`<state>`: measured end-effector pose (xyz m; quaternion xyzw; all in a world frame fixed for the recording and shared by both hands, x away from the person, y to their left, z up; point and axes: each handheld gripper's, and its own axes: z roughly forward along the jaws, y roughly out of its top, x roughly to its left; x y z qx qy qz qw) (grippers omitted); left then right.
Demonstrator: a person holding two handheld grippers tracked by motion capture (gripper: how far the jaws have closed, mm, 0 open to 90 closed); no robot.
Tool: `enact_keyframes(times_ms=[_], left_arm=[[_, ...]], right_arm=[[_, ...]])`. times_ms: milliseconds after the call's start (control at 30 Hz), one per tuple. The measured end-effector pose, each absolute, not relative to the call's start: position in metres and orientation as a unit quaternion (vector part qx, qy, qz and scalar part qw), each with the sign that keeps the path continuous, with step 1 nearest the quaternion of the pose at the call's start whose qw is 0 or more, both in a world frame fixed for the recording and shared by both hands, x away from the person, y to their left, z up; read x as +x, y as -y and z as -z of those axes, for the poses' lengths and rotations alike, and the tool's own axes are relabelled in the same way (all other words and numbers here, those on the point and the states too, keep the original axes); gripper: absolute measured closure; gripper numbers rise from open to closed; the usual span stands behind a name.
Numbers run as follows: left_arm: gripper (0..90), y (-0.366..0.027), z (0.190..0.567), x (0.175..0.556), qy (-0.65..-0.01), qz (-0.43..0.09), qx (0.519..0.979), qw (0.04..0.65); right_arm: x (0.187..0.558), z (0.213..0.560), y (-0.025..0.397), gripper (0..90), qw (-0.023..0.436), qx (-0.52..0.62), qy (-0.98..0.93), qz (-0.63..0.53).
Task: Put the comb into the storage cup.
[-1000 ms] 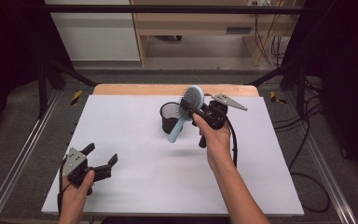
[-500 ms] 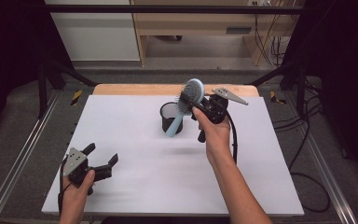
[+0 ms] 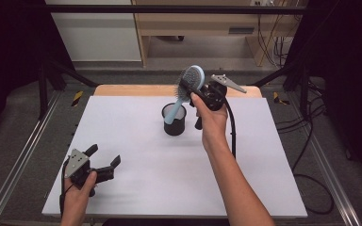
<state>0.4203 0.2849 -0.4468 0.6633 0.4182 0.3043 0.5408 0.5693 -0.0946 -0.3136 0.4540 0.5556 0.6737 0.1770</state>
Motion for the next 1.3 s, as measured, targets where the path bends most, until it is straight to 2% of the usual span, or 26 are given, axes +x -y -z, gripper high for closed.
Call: enact_keyframes(times_ms=[400, 1300], left_arm=[[2.1, -0.287, 0.446, 0.420, -0.423, -0.305, 0.657, 0.544], [2.2, -0.289, 0.446, 0.421, -0.425, -0.304, 0.655, 0.546]], right_arm=[[0.585, 0.310, 0.090, 53.3, 0.188, 0.461, -0.545, -0.674], [0.596, 0.316, 0.097, 53.0, 0.213, 0.470, -0.544, -0.662]])
